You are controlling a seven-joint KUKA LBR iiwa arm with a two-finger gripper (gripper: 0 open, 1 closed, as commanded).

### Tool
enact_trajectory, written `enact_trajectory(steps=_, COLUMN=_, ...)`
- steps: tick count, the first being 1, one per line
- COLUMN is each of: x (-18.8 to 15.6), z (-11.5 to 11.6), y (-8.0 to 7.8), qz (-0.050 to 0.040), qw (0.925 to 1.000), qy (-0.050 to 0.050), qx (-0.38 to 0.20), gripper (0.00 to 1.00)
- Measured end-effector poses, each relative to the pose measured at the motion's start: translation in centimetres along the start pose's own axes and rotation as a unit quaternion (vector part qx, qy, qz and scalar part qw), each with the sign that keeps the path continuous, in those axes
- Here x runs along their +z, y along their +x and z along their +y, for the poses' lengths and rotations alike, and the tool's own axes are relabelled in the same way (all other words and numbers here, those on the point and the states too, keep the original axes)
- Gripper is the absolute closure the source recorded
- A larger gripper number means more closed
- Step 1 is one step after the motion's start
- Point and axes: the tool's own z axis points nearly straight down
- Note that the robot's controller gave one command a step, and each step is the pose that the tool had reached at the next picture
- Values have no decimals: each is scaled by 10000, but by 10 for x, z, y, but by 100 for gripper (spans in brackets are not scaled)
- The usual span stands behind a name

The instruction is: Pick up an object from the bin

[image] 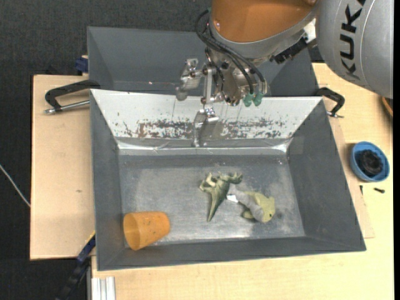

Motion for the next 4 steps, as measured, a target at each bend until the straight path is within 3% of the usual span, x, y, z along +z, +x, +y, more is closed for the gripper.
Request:
enact_trajectory(steps=1, x=123, z=-30, y=11, qz=112, qw=9999, qy=8, qx=-81, gripper=0)
enact_trajectory(steps=2, x=274, z=-126, y=13, qz=115, qw=9985, qy=9, qx=-532, gripper=0)
enact_trajectory(steps=3, x=306, z=-129, y=31, qz=86, qw=9870, qy=-6, qx=-1603, gripper=0)
enact_trajectory(steps=4, x=305, z=-129, y=30, qz=72, qw=9871, qy=-8, qx=-1598, gripper=100)
